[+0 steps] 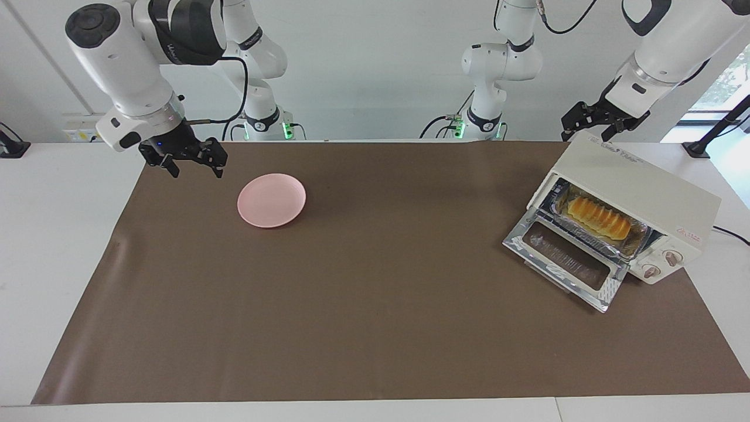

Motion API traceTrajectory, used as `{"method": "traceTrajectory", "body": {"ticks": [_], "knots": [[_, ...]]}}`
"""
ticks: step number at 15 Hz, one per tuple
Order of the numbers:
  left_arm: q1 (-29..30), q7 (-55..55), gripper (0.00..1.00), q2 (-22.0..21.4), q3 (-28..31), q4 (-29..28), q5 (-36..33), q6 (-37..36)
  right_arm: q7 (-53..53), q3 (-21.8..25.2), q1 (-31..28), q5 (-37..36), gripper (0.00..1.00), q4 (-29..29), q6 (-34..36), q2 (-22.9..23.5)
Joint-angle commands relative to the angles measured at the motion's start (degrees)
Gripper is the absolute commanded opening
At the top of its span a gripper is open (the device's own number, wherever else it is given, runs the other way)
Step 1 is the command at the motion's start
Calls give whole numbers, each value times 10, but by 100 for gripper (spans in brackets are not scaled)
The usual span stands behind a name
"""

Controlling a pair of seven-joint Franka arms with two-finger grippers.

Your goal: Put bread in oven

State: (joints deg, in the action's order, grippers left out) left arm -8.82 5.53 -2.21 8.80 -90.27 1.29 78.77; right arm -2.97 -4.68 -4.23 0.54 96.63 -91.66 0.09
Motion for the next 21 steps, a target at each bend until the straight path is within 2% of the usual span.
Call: {"method": "traceTrajectory", "body": {"ticks": [1, 3, 5, 11, 14, 21], "knots": [[14, 35, 100, -6, -12, -13, -5, 15, 14, -9, -13, -9, 100, 13, 0, -12], [29, 36, 100, 5, -25, -4, -4, 8, 14, -9, -13, -9, 100, 13, 0, -12], [58, 34, 100, 12, -63, 2, -7, 6, 14, -9, -13, -9, 100, 13, 0, -12], [58, 34, 100, 17, -77, -1, -10, 13, 14, -9, -13, -9, 100, 13, 0, -12], [58, -46, 100, 19, -103, 1, -10, 17, 14, -9, -13, -9, 100, 13, 0, -12], [58, -39, 100, 19, -103, -9, -5, 46, 14, -9, -13, -9, 100, 13, 0, -12]]}}
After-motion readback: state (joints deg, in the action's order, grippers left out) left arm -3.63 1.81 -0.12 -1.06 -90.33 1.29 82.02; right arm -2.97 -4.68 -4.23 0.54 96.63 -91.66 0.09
